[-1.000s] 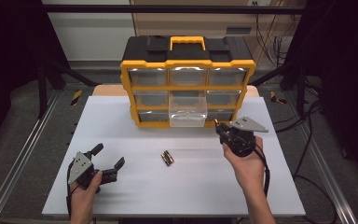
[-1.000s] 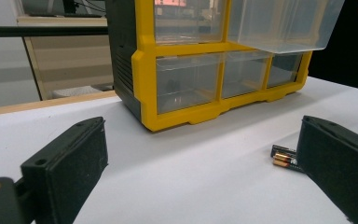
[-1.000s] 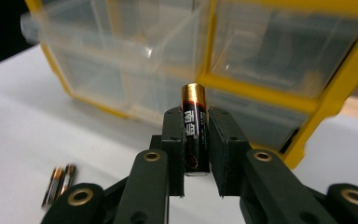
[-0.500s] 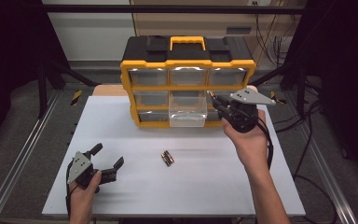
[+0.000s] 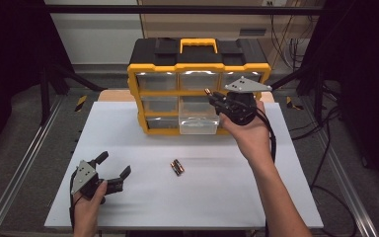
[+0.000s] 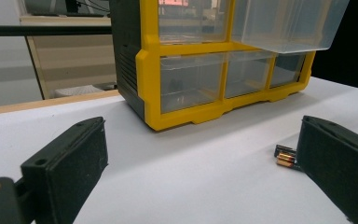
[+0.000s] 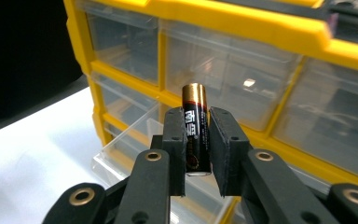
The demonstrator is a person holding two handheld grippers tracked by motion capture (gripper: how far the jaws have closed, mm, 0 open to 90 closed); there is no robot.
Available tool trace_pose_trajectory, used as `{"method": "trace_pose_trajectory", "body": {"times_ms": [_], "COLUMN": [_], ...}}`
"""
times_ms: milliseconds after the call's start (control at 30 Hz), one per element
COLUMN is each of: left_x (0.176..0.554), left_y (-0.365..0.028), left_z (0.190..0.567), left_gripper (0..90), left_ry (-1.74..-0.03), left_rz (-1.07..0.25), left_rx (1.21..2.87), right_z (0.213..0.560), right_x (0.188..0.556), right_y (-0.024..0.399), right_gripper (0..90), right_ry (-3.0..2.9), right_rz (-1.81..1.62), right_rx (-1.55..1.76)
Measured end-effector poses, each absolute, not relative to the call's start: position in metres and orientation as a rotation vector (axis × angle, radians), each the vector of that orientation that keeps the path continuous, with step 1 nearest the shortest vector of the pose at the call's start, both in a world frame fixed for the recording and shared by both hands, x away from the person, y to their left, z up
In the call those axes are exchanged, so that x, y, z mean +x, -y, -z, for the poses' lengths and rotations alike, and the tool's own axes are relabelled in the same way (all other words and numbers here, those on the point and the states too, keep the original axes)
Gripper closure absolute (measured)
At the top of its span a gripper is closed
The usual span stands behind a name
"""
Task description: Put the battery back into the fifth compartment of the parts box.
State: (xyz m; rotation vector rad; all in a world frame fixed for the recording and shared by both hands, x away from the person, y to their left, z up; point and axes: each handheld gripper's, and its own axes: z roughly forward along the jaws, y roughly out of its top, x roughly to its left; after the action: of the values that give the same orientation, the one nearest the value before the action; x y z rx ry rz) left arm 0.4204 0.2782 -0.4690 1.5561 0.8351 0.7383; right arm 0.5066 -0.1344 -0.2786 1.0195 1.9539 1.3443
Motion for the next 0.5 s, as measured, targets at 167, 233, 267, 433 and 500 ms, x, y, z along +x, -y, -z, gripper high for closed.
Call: {"method": "trace_pose_trajectory", "body": {"times_ms": [167,233,267,433,500], "left_x": [0.421,0.422,0.422,0.422,0.421], "left_y": [-0.278,-0.277,-0.277,-0.277,-0.278], "left_z": [0.469,0.470,0.470,0.467,0.466], "left_gripper": [2.0,2.0,2.0,2.0,1.9], "left_ry": [-0.831,-0.832,-0.832,-0.825,-0.824], "left_rz": [-0.733,-0.734,-0.732,-0.739,-0.746], "left_rx": [1.556,1.564,1.564,1.566,1.571], "right_z": [0.285,0.289,0.291,0.298,0.300], "right_x": [0.515,0.519,0.521,0.526,0.528], "right_y": [0.127,0.125,0.124,0.116,0.114], "right_gripper": [76.7,76.7,76.7,76.5,70.4], "right_ry": [-2.000,-2.018,-2.025,-2.070,-2.075], "right_rz": [-1.325,-1.318,-1.312,-1.281,-1.274], "right_rx": [1.027,1.029,1.032,1.027,1.020]}}
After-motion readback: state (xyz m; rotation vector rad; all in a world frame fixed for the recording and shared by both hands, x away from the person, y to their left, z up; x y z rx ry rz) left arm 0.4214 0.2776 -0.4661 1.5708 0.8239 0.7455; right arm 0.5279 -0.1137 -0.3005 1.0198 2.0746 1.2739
